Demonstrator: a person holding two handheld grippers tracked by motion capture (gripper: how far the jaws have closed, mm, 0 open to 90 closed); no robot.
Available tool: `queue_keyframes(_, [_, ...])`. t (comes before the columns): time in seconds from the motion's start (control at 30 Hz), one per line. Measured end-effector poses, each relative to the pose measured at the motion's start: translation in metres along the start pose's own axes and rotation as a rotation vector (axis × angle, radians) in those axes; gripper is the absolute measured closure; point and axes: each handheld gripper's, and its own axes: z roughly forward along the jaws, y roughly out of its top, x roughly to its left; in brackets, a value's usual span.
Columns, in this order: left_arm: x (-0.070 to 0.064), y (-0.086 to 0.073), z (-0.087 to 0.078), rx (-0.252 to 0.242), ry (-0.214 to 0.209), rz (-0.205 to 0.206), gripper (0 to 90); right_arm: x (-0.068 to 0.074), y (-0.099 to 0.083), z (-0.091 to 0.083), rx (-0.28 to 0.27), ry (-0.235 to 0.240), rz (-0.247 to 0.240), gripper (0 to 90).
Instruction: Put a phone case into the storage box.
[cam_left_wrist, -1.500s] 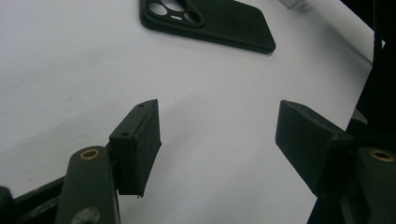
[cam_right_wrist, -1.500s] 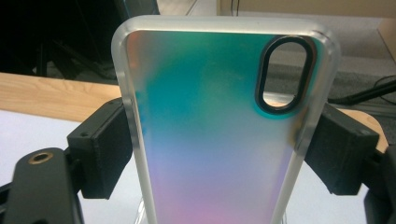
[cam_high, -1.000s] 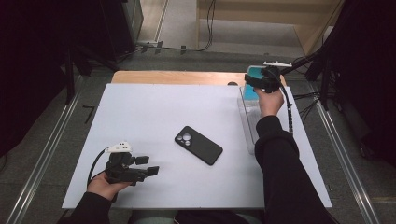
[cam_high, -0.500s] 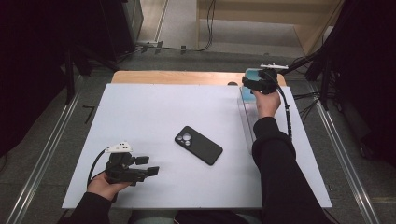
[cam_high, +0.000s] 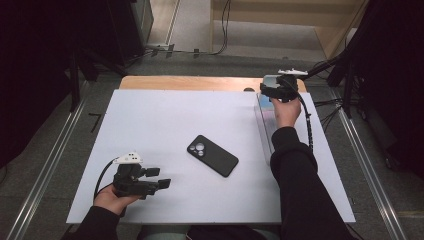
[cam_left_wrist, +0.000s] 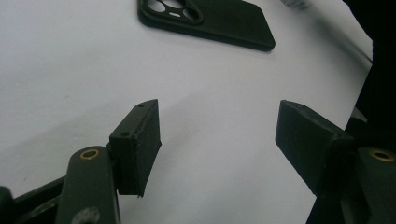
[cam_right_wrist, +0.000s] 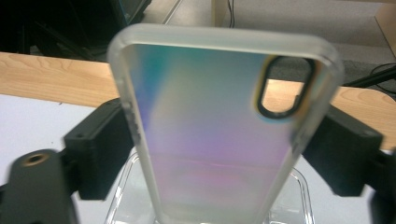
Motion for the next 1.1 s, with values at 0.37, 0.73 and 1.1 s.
queue_keyframes(0.37, [0.0,0.0,0.0,-0.002,0.002,-0.002,30.8,0.0,0.0,-0.001,0.009,0.018,0.013,0.7])
queue_keyframes(0.73, [0.0,0.0,0.0,-0.003,0.004,0.0,30.8,0.0,-0.001,-0.013,0.024,0.06,0.011,0.7])
queue_keyframes(1.1, [0.001,0.001,-0.002,-0.005,0.007,-0.017,30.8,0.002,-0.007,-0.039,0.078,0.139,0.049,0.8])
